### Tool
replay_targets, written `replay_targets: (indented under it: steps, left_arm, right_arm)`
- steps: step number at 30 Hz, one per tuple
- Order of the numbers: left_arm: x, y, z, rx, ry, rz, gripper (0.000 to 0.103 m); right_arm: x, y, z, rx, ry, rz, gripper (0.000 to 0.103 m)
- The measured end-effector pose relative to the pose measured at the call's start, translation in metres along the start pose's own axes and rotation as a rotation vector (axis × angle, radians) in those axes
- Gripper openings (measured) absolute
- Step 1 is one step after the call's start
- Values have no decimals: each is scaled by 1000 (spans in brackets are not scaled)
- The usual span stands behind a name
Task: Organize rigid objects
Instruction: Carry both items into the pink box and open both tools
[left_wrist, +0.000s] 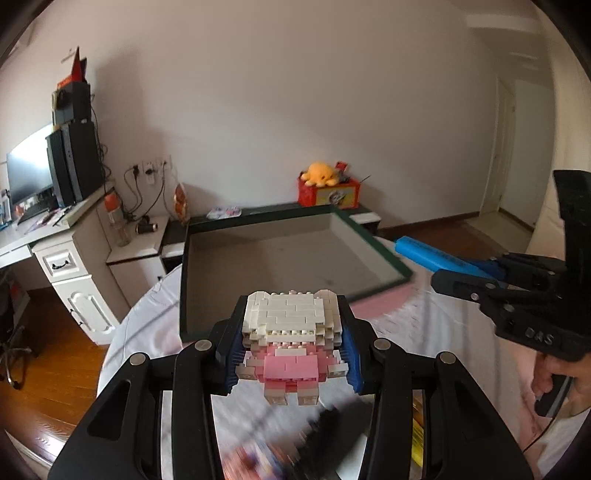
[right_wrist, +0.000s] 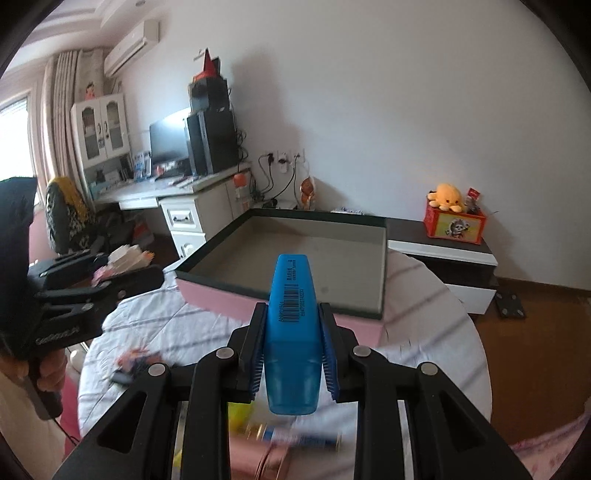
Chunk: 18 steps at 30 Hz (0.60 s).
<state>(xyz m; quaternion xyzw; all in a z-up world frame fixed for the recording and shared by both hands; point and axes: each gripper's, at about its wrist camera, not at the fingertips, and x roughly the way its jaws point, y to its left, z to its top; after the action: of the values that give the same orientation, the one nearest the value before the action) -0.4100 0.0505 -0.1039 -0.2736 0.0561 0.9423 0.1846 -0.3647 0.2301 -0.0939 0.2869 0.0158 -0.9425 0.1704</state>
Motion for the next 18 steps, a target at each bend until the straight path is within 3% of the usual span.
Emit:
replay_targets:
  steps: [7, 18]
  left_arm:
    - [83, 27, 33, 0, 111, 61, 44]
    - [171, 49, 39, -8, 270, 95, 44]
  right_arm:
    - [74, -13, 31, -16, 99, -2, 27]
    - [163, -25, 43, 4, 281, -8, 27]
